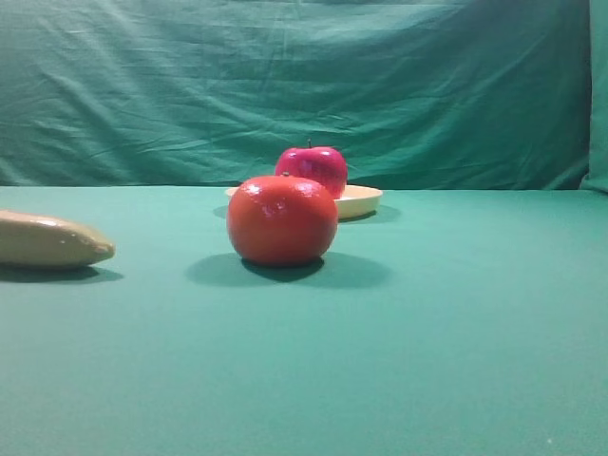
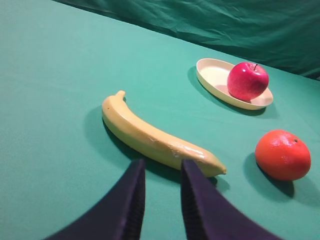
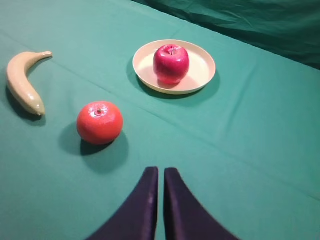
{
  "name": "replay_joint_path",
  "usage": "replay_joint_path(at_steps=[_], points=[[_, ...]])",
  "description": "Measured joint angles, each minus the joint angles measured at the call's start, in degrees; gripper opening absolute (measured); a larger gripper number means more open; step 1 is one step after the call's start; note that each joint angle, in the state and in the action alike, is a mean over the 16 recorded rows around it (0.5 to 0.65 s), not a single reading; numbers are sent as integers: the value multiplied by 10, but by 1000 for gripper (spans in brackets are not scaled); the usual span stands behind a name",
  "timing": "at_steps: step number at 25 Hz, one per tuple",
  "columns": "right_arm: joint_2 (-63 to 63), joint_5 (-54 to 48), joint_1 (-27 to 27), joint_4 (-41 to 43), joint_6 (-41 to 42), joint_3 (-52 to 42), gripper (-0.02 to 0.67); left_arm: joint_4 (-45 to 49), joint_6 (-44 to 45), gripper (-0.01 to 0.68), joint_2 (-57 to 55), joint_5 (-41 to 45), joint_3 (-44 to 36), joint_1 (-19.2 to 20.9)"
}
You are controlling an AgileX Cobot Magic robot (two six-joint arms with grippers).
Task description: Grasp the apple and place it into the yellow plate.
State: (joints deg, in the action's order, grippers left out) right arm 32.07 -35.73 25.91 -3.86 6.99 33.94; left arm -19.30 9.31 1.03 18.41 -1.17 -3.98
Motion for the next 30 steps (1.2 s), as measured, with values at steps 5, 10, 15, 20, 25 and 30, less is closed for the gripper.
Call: replay_joint_path(at_steps=[5, 10, 15, 20, 25, 30], points=[[-18, 6, -17, 12, -13, -19, 0, 0, 0, 157, 0, 0, 0, 0], [-59, 17, -57, 22, -25, -59, 0, 0, 0, 157, 0, 0, 0, 0], [-125, 35, -111, 26, -27, -119, 0, 0, 0, 157, 0, 0, 0, 0], [-203, 65, -164, 29, -27, -188, 0, 0, 0, 157, 0, 0, 0, 0], [-269, 104, -196, 30, -27, -257, 0, 0, 0, 157, 0, 0, 0, 0], [-310, 142, -214, 31, -27, -311, 0, 0, 0, 157, 0, 0, 0, 0]])
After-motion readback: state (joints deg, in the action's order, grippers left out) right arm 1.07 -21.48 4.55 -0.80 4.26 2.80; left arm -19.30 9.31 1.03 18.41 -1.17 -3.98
